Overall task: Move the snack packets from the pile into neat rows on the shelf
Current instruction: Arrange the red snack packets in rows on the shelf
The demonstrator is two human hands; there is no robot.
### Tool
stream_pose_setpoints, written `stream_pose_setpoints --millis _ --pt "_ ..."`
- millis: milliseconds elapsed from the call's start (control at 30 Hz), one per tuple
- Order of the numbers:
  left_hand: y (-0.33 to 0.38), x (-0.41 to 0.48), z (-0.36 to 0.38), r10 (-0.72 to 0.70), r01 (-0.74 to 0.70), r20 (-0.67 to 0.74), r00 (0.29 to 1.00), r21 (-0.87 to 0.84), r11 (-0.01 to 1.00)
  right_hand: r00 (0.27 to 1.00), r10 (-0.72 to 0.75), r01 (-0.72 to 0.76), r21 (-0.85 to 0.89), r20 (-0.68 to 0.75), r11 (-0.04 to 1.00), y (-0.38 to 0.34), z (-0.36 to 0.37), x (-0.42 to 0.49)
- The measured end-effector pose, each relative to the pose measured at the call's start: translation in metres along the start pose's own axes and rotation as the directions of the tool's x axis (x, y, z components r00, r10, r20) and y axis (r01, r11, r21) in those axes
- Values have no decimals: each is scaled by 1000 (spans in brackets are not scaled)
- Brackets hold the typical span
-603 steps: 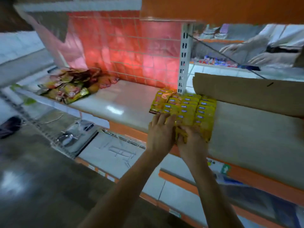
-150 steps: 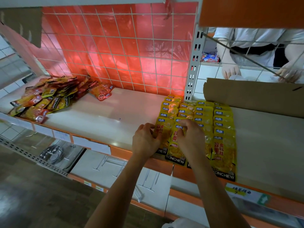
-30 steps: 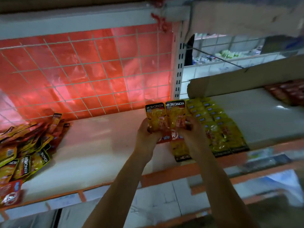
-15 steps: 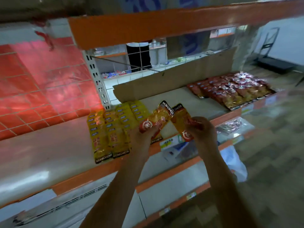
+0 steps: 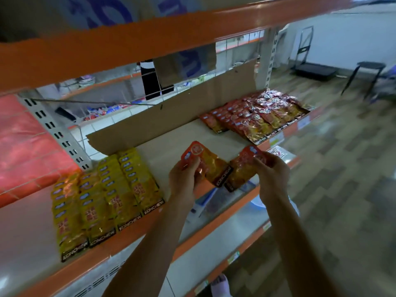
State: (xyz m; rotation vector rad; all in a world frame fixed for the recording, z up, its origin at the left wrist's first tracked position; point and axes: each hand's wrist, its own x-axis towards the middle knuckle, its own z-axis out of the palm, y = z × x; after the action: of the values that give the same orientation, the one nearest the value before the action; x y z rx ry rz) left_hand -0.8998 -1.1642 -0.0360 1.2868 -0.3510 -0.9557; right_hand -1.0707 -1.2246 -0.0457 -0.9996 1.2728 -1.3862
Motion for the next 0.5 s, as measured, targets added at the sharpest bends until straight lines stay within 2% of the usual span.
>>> stream_pose_setpoints --millis 133,300,500 --pt "-4 36 39 -25 25 2 1000 49 999 1000 22 -23 65 9 998 -3 2 44" --pt "-6 90 82 -3 3 1 1000 83 997 996 -2 -6 99 87 995 -7 20 105" --pt "-15 155 103 -7 22 -77 997 193 981 992 73 -84 104 107 991 -3 41 164"
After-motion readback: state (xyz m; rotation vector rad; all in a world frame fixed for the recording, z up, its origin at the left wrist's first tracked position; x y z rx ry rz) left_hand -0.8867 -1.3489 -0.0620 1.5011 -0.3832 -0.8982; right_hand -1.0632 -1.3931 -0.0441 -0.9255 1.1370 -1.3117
